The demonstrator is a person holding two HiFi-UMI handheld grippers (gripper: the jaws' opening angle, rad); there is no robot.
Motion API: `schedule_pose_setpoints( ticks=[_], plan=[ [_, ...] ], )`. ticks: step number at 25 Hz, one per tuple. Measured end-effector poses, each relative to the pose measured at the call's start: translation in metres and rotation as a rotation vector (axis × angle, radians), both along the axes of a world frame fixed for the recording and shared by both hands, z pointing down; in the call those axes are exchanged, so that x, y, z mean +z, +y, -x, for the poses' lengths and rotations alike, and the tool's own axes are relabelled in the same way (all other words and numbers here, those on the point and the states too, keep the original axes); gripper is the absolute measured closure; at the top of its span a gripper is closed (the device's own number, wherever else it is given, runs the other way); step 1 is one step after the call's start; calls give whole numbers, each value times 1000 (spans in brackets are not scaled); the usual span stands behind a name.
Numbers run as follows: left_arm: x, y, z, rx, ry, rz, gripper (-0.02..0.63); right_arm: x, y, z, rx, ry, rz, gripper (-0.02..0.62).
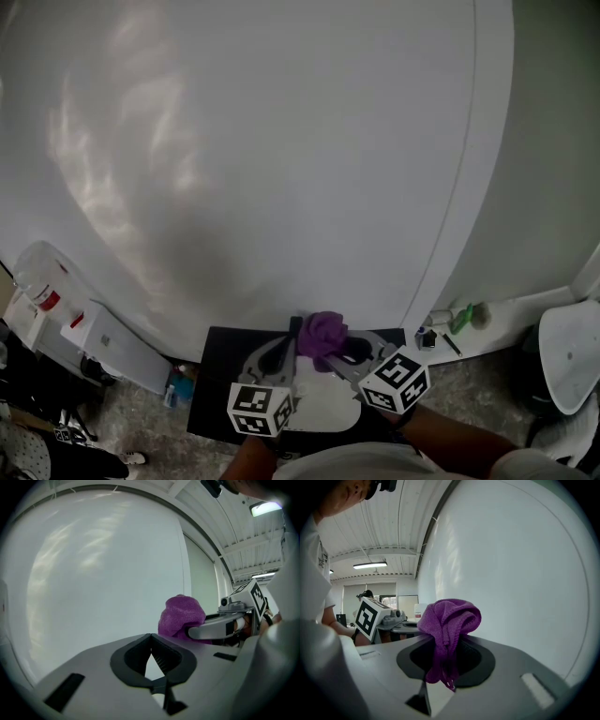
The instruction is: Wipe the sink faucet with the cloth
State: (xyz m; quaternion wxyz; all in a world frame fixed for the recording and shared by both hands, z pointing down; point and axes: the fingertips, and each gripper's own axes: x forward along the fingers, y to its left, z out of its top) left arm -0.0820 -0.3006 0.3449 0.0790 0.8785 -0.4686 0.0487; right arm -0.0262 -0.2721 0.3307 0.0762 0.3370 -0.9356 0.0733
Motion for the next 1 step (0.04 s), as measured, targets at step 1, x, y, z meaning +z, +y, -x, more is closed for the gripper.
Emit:
schedule_pose_setpoints(
  ticks=[1],
  plan=[
    [0, 1, 0, -1, 0, 0, 598, -1, 1, 0, 0, 7, -7, 503]
  ],
)
